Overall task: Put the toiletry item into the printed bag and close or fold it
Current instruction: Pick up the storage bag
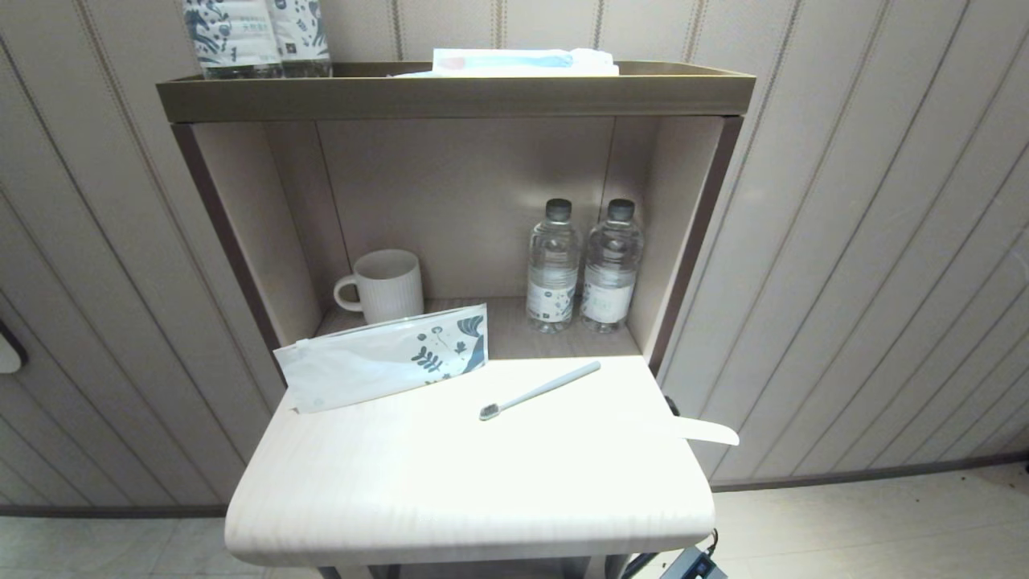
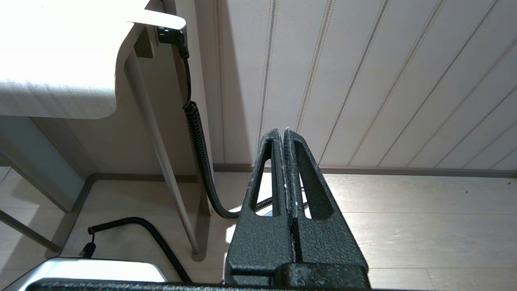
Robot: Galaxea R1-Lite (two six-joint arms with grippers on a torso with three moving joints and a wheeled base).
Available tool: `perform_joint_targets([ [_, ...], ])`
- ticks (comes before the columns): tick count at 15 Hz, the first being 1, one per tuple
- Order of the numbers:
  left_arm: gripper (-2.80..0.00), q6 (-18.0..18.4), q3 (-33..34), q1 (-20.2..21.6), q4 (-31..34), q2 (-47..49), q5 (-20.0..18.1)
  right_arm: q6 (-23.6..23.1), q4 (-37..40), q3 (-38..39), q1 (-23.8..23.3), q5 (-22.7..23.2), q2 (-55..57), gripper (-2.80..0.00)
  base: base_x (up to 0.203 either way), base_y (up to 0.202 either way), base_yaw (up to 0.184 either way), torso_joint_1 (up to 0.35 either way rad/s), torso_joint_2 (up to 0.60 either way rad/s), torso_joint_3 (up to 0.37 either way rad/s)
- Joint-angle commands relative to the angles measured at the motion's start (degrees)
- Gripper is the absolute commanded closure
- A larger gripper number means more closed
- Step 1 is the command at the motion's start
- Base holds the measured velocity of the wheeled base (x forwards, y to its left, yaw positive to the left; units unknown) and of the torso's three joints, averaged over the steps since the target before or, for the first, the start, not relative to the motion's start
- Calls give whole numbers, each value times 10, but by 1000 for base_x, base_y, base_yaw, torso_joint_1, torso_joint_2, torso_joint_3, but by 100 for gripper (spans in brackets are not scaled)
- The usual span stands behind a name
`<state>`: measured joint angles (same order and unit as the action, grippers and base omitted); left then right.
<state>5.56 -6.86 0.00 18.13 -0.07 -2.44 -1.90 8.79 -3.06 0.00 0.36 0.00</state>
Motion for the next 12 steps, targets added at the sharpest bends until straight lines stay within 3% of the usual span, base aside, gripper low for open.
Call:
perform_joint_targets([
  [1, 0, 2, -1, 0, 2, 1, 25, 0, 1, 0, 0, 0, 0, 0, 0, 0, 0, 0, 0, 0],
  [4, 0, 11, -70, 0, -11, 29, 25, -1, 1, 0, 0, 1, 0, 0, 0, 0, 0, 0, 0, 0],
  [8, 0, -14, -252, -6, -50, 253, 12, -2, 0, 0, 0, 1, 0, 0, 0, 0, 0, 0, 0, 0],
  [10, 0, -28, -320, -11, -69, 362, -37, -2, 0, 0, 0, 1, 0, 0, 0, 0, 0, 0, 0, 0],
  [12, 0, -38, -355, -14, -80, 457, -144, -2, 0, 0, 0, 1, 0, 0, 0, 0, 0, 0, 0, 0],
])
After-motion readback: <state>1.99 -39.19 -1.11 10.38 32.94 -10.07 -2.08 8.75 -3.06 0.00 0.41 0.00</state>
